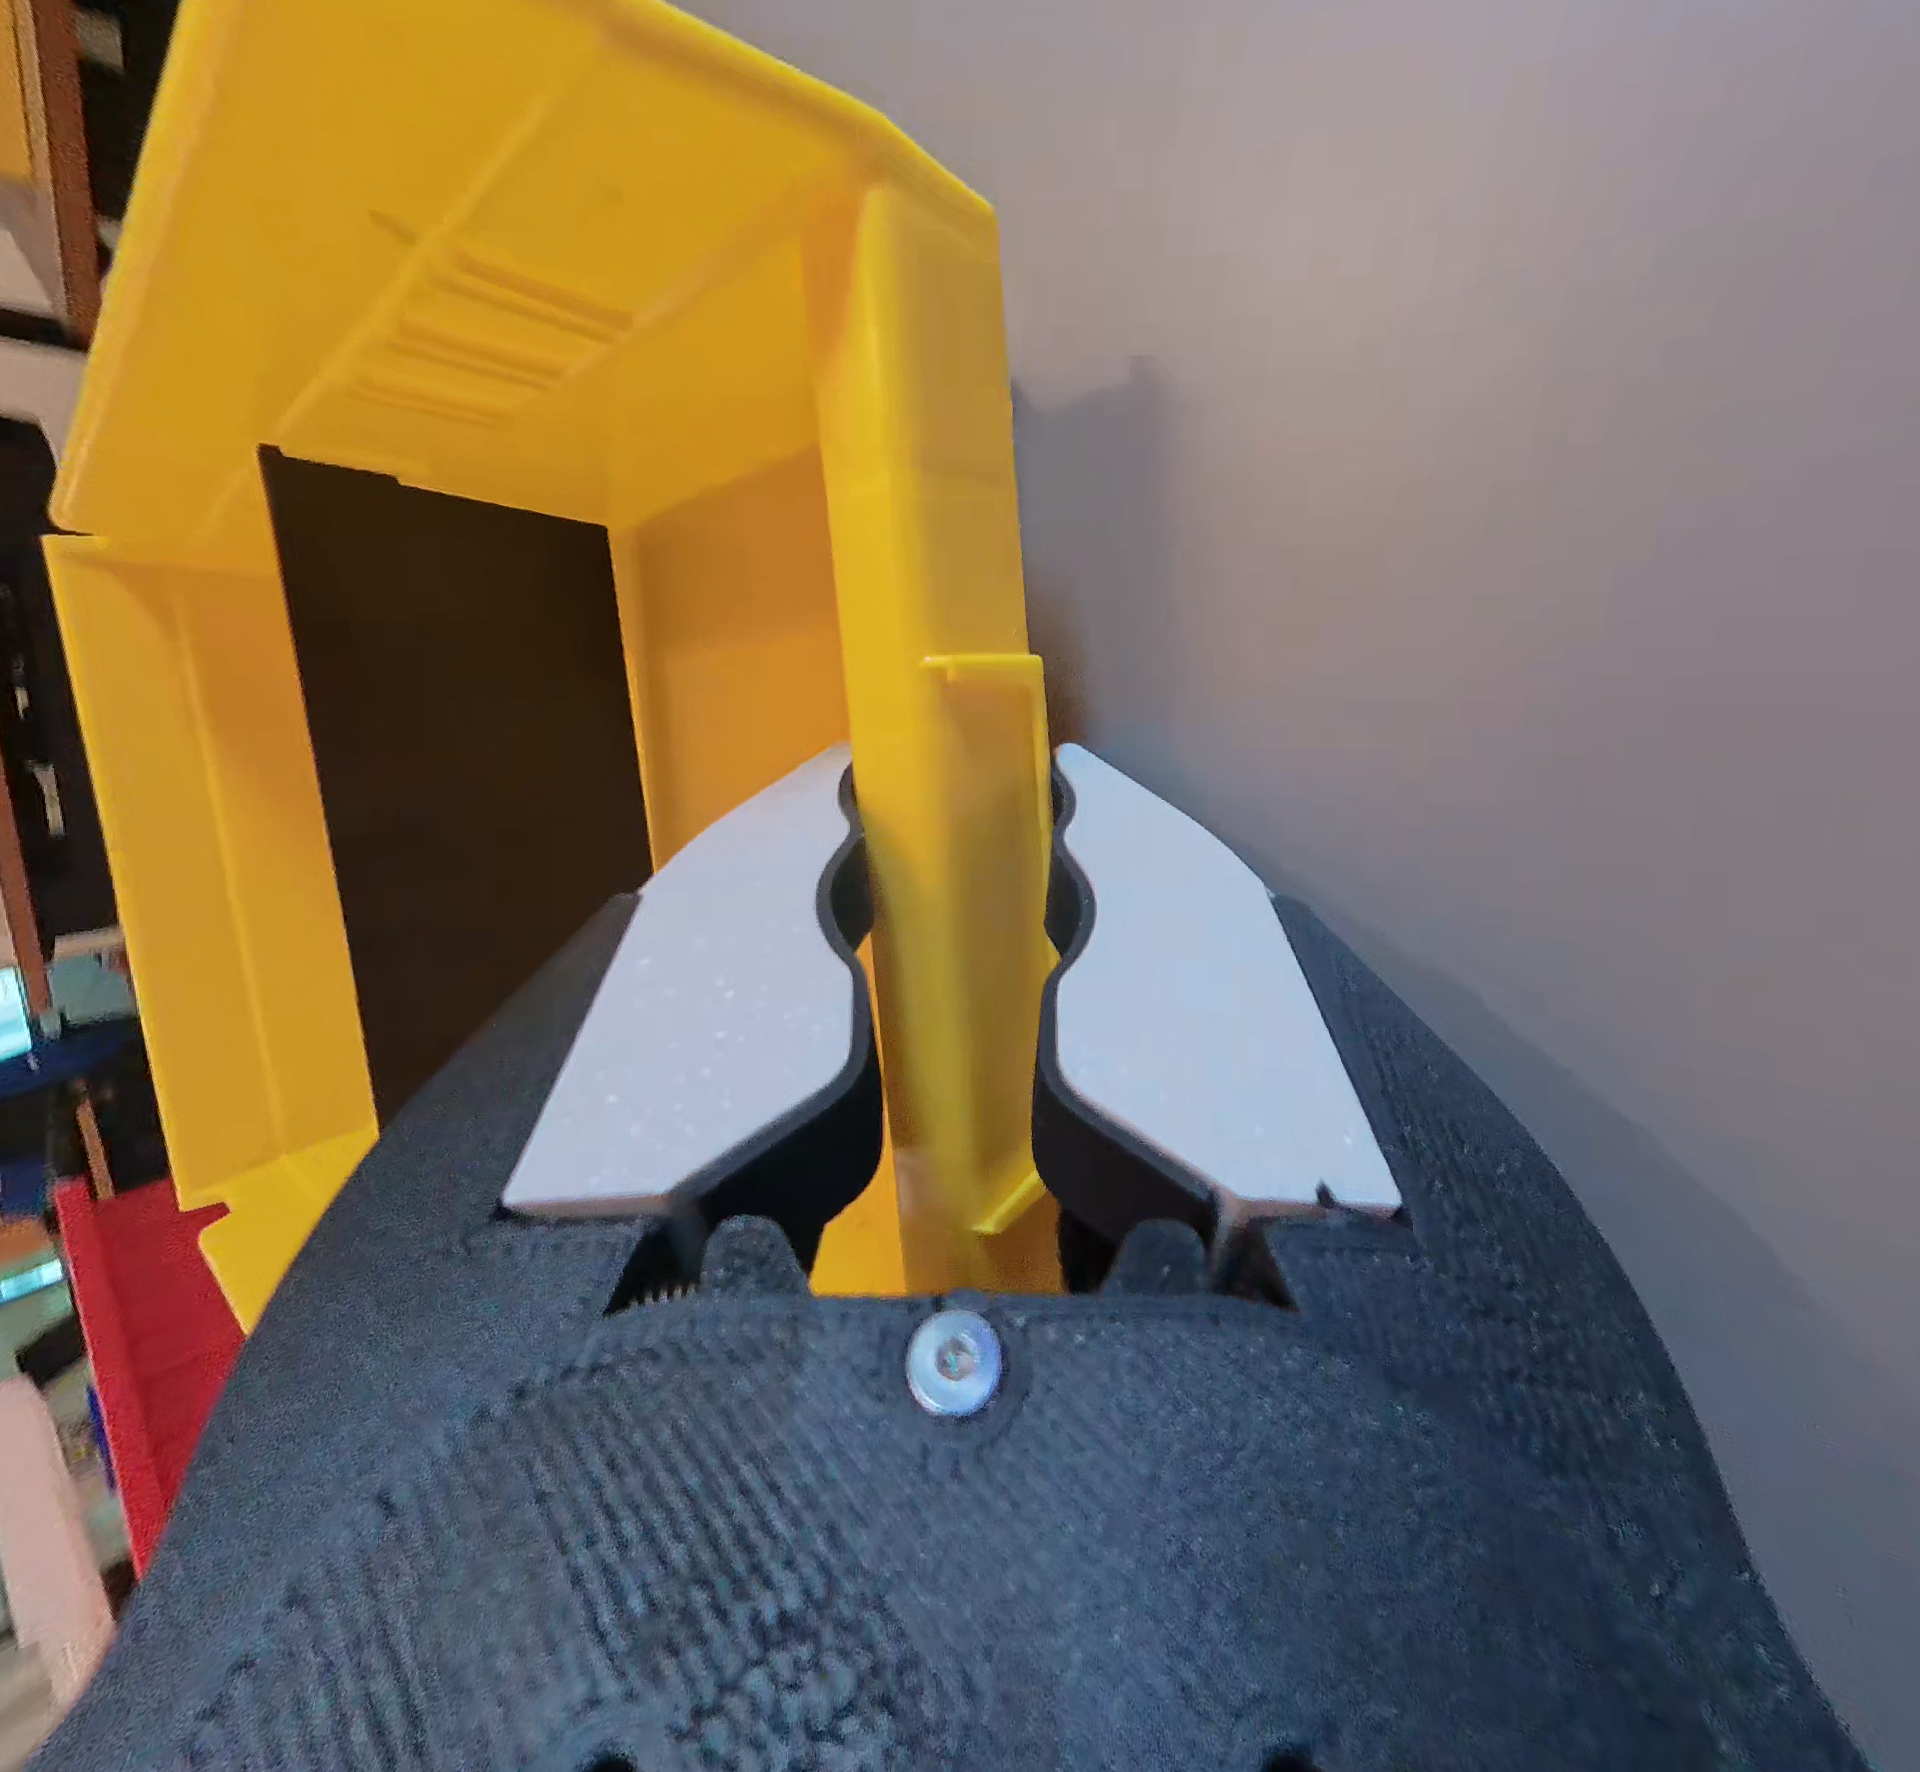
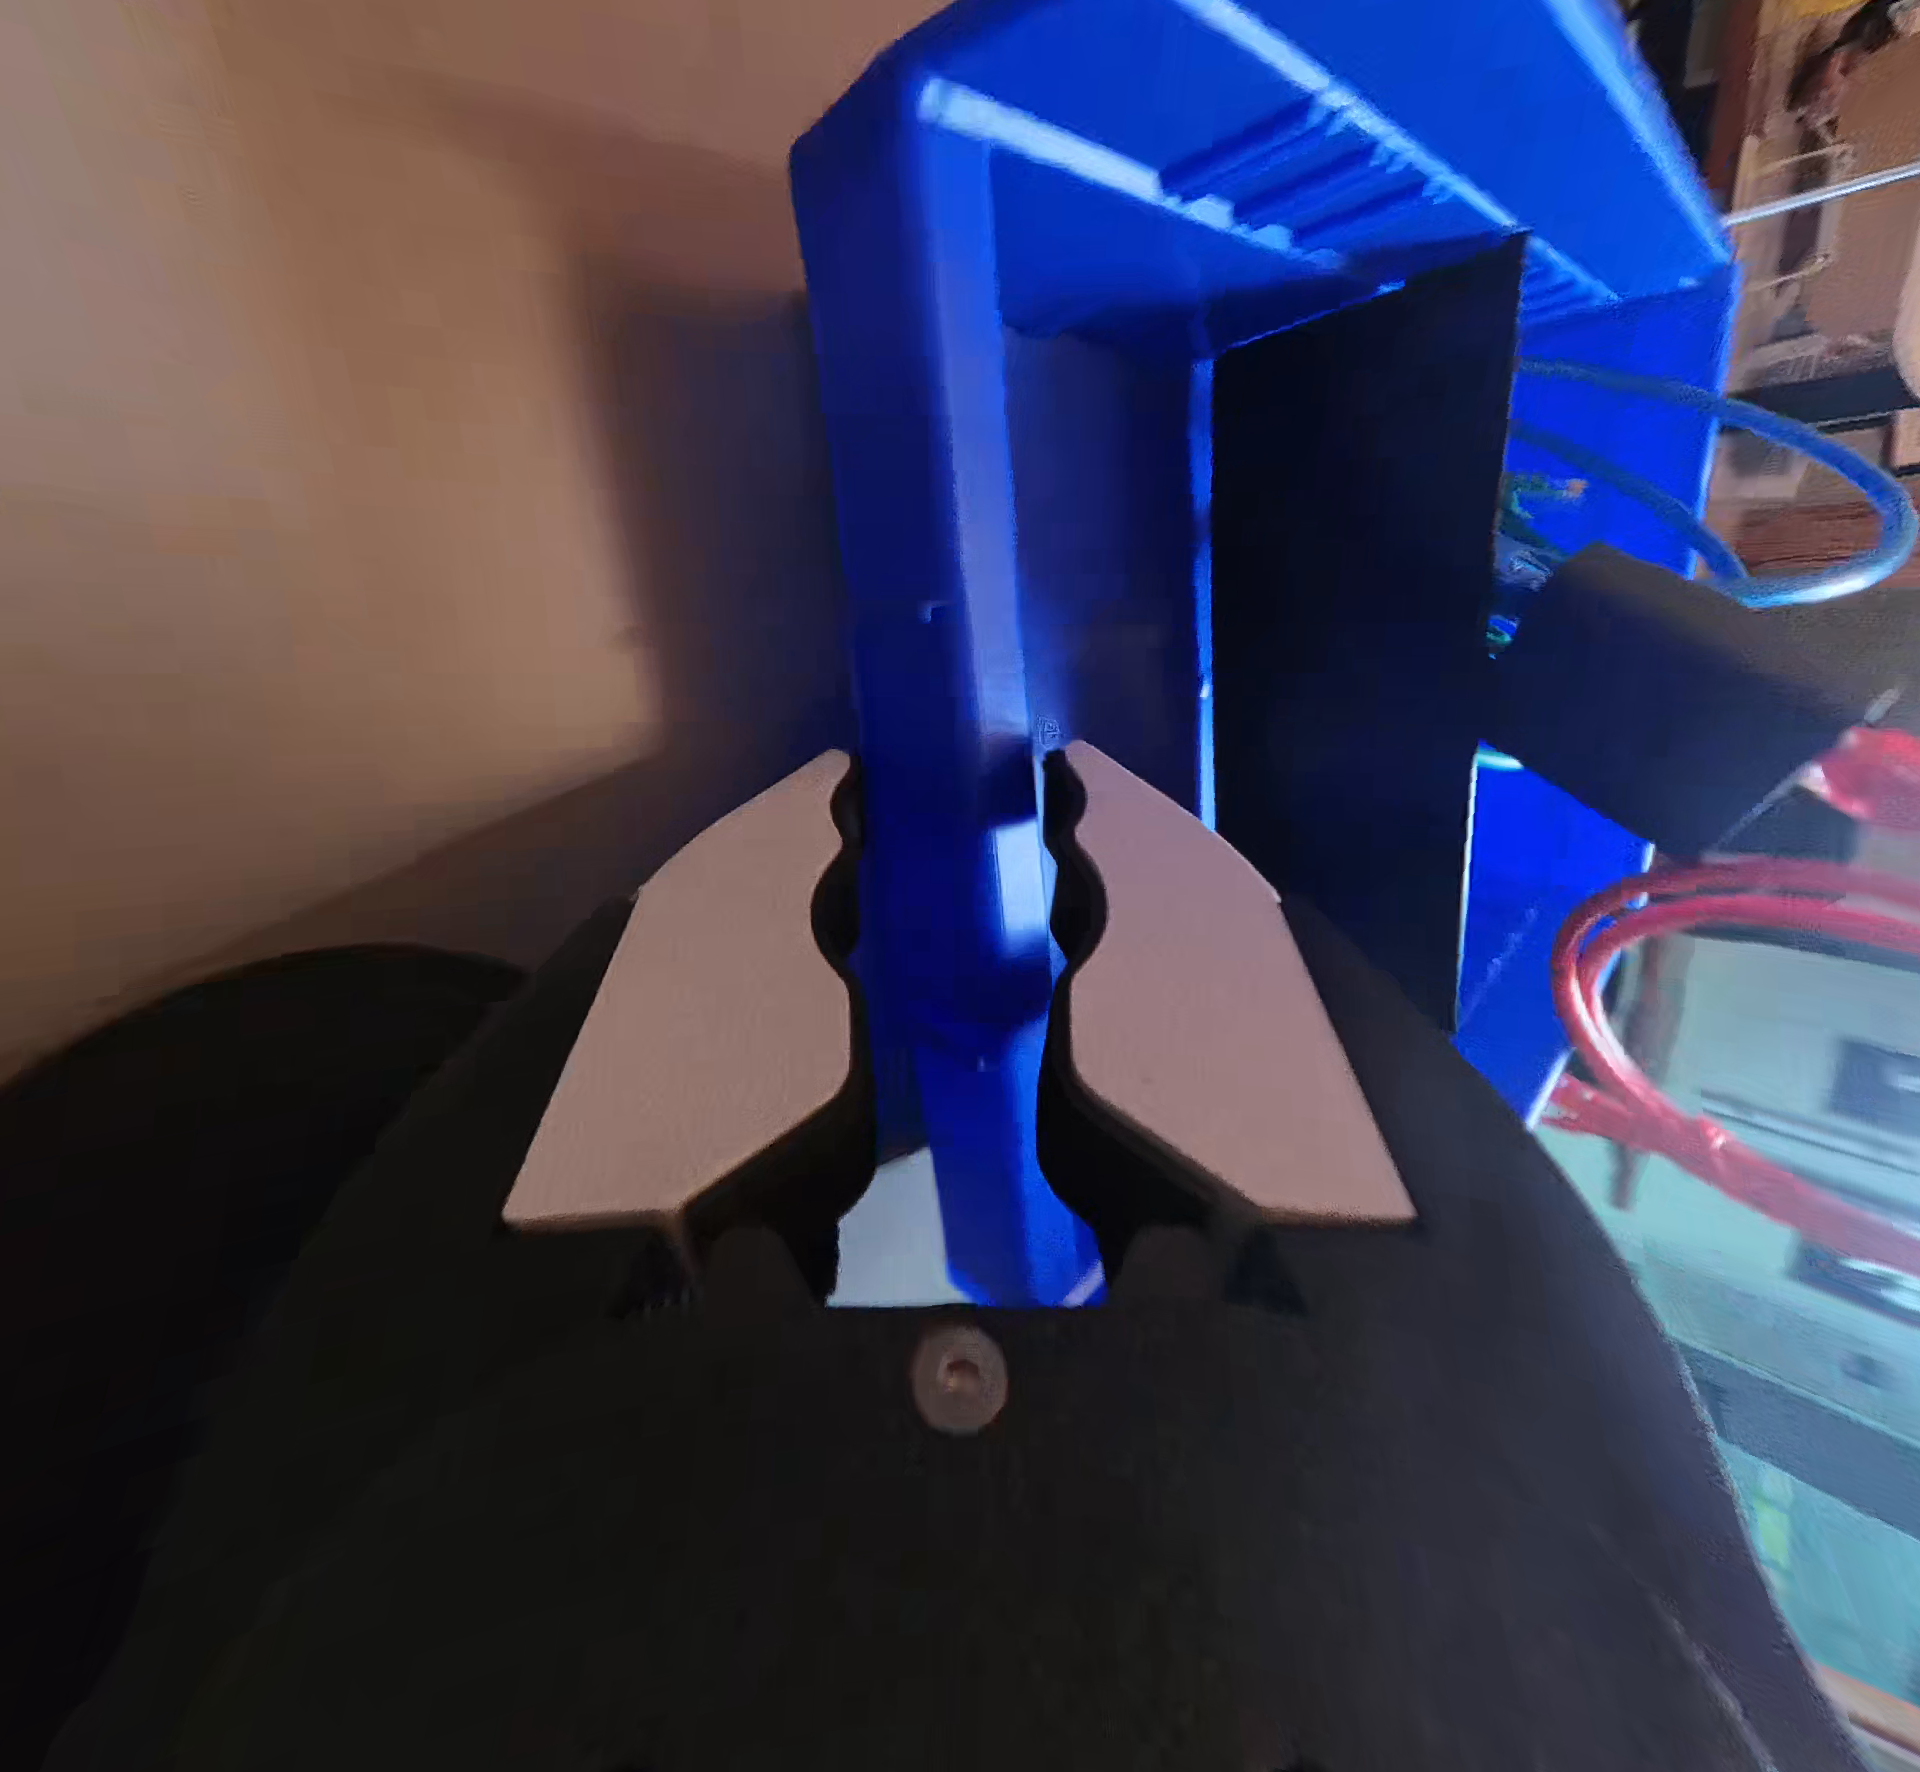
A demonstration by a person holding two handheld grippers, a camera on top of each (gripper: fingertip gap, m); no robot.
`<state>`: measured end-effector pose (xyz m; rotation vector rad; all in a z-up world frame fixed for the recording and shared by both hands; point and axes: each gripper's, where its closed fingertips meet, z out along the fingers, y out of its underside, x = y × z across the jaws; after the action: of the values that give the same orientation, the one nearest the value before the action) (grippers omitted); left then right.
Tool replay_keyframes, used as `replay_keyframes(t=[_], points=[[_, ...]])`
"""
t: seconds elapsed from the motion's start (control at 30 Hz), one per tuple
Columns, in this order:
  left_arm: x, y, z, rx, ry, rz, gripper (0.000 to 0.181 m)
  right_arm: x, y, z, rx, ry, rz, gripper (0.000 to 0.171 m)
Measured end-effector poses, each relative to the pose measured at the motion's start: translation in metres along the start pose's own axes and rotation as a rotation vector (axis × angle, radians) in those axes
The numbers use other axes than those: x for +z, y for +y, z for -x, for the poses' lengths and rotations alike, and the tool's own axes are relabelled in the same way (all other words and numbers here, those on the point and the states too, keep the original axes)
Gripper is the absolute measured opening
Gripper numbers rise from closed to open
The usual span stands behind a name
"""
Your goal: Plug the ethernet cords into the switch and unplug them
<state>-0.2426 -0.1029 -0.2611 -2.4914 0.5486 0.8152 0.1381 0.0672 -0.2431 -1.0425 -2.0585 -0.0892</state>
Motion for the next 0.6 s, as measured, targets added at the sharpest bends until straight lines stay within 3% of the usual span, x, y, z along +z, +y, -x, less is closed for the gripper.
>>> replay_keyframes(t=[0.03,0.17,0.27,0.37,0.43,0.5,0.6], points=[[-0.003,-0.008,-0.007,0.031,0.013,-0.031,0.030,-0.013,-0.007,0.004,0.068,-0.010,-0.060,0.033],[-0.016,-0.055,-0.044,0.170,0.072,-0.154,0.030,-0.080,-0.010,-0.015,0.427,0.033,-0.299,0.030],[-0.021,-0.100,-0.072,0.276,0.121,-0.248,0.030,-0.112,0.035,-0.037,0.724,0.125,-0.362,0.030],[-0.021,-0.147,-0.092,0.373,0.149,-0.334,0.030,-0.099,0.075,-0.027,0.907,0.086,-0.322,0.043],[-0.021,-0.174,-0.087,0.415,0.063,-0.382,0.037,-0.080,0.086,-0.021,0.963,0.062,-0.299,0.049],[-0.043,-0.195,-0.083,0.330,0.062,-0.447,0.043,-0.061,0.090,-0.018,1.006,0.029,-0.280,0.054],[-0.111,-0.238,-0.102,-0.105,0.342,-0.729,0.041,-0.042,0.089,-0.025,1.026,-0.007,-0.276,0.061]])
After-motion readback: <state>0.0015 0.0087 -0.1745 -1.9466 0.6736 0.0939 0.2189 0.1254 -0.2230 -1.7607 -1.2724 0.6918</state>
